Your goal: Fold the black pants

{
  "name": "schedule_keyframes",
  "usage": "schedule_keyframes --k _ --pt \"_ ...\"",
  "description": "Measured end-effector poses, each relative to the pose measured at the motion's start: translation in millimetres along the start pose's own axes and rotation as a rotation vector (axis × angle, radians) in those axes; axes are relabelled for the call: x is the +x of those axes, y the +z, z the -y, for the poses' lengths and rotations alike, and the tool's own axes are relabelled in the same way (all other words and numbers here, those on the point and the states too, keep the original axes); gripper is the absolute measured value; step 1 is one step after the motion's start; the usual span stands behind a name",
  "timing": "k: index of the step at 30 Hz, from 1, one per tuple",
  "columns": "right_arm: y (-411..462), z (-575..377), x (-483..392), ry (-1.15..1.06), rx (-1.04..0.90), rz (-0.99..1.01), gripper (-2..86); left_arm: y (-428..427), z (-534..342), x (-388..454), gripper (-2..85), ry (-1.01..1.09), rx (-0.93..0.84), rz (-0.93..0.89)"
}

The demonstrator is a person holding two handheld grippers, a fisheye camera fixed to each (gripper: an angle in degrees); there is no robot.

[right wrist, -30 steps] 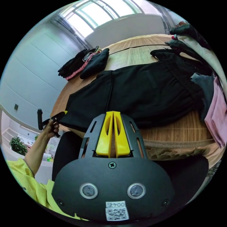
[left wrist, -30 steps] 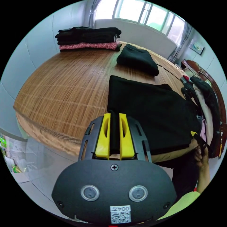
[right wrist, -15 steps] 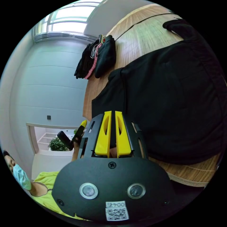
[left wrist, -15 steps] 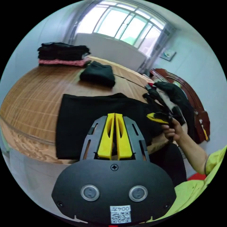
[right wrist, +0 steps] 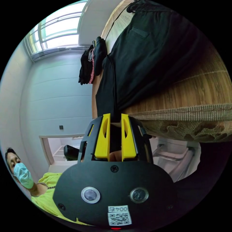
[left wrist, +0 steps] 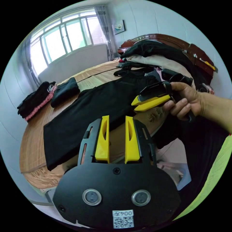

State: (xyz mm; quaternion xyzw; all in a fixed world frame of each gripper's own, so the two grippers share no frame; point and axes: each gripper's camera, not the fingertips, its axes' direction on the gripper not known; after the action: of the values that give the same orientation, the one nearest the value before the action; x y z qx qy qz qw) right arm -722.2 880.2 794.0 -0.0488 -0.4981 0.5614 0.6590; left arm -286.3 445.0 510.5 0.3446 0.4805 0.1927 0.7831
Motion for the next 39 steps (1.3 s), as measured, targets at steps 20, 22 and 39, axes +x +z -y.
schedule_keyframes --k 20,22,39 --pt "-13 42 -3 0.011 -0.039 0.086 9.6 -40 72 102 10.3 0.347 -0.054 0.196" --pt "-11 46 -4 0.024 -0.048 0.077 7.4 -44 77 109 10.7 0.382 -0.055 0.227" --pt "9 75 -39 -0.008 -0.054 0.131 3.9 -44 100 94 9.3 0.36 -0.078 0.374"
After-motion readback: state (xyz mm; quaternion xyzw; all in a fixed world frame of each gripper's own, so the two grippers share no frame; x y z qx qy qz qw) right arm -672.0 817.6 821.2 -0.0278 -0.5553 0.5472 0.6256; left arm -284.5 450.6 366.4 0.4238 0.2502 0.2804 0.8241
